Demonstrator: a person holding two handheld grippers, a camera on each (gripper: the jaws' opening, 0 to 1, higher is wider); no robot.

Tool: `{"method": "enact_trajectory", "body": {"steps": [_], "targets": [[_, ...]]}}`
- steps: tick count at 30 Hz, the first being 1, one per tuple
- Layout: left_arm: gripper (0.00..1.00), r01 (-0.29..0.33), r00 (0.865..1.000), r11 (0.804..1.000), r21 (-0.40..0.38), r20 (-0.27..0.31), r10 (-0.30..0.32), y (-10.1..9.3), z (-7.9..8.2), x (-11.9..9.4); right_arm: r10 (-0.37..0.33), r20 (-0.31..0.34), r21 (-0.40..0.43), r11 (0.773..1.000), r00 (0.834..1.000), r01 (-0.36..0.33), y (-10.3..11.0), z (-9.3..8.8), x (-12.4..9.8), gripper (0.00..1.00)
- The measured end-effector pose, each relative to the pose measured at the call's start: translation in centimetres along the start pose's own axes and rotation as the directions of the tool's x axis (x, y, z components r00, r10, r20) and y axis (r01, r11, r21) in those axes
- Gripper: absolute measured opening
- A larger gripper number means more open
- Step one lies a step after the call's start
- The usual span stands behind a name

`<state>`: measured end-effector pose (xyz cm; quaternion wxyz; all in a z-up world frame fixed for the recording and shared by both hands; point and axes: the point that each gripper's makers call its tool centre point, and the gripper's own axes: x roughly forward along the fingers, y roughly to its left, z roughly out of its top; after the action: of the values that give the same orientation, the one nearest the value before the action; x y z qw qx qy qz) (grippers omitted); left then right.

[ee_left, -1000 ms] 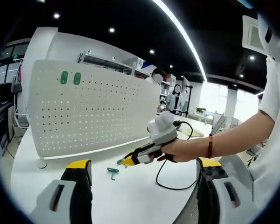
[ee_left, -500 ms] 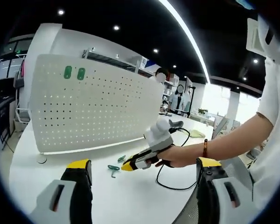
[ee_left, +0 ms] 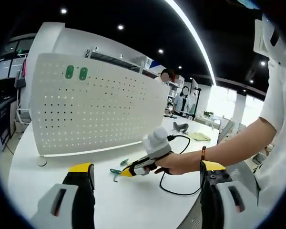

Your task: Insert the hook assembly into the mounting plate slot until the hook locks in place.

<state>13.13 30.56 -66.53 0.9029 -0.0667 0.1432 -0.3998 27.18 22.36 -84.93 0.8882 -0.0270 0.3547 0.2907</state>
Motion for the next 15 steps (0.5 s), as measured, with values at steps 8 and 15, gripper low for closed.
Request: {"method": "enact_trajectory", "body": {"steps": [8,15], "targets": [[0.93,-0.014,1.000,1.000,-0.012,-0.012,0.014,0.56,-0.30,0.12,0.012,0.003,0.000,1.000,1.000,-0.012,-0.16,0.03,0.69,0.07],[0.93,-0.004,1.000,1.000,-0.009,-0.023,0.004,0.27,-0.37,0.41,0.027,0.014,-0.034,0.999,1.000,-0.026,-0.24,0.28,0.99,0.04]]}}
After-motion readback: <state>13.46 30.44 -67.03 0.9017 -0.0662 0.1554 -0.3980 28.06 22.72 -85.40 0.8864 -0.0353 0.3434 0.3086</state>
